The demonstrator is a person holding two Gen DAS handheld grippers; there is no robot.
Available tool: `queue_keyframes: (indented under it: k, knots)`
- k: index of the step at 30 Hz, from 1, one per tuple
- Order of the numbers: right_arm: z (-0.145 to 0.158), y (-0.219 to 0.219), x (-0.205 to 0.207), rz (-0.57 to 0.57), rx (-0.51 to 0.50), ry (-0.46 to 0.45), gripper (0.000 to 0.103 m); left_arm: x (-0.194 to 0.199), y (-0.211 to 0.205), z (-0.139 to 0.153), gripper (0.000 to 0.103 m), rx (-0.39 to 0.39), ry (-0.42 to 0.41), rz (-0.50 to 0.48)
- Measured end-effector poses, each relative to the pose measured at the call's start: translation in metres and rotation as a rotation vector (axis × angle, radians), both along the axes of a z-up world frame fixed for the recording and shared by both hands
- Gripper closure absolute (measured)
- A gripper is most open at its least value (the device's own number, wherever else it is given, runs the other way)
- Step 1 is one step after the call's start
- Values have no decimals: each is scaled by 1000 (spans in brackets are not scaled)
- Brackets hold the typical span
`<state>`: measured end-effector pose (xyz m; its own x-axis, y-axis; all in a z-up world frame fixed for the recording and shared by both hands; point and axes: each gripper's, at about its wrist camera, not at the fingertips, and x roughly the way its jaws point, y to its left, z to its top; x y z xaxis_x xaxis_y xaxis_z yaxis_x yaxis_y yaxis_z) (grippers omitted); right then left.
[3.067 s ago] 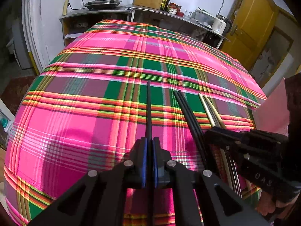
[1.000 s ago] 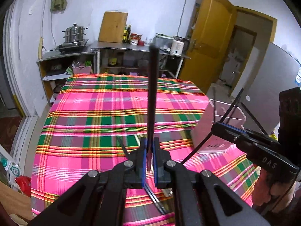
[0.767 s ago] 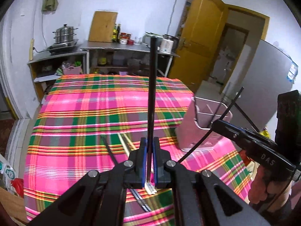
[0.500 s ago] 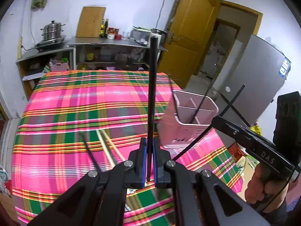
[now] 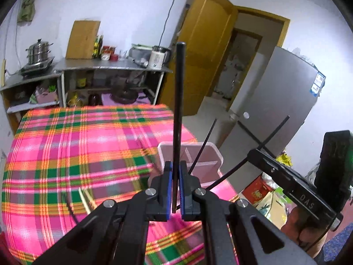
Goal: Organize utensils
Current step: 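Lift the held chopsticks upright and carry both tools over the pink holder, then lower the chopsticks into the holder and open the left tool while the right tool opens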
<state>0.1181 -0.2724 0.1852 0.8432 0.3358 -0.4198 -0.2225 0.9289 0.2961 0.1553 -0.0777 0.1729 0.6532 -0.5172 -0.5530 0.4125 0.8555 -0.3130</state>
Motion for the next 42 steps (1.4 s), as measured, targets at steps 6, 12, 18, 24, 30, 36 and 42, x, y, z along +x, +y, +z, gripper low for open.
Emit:
queue_keyframes:
  k: [6, 12, 18, 24, 30, 36, 42]
  knots:
    - [14, -16, 13, -41, 8, -35, 98, 24, -16, 16, 97, -15, -36, 0]
    - [2, -20, 32, -60, 10, -20, 98, 42, -29, 2, 97, -15, -22, -3]
    - [-28, -19, 45, -69, -10, 36, 98, 57, -38, -32, 97, 7, 36, -6]
    - [-56, -19, 55, -67, -26, 98, 98, 61, -45, -57, 97, 33, 70, -8]
    - [-71, -15, 61, -52, -34, 145, 98, 60, -46, -65, 94, 41, 76, -15]
    - [-70, -12, 55, -60, -42, 152, 91, 48, -38, -57, 75, 21, 39, -13]
    - [-59, -11, 39, -68, -40, 115, 89, 25, -23, -43, 71, 7, -25, 2]
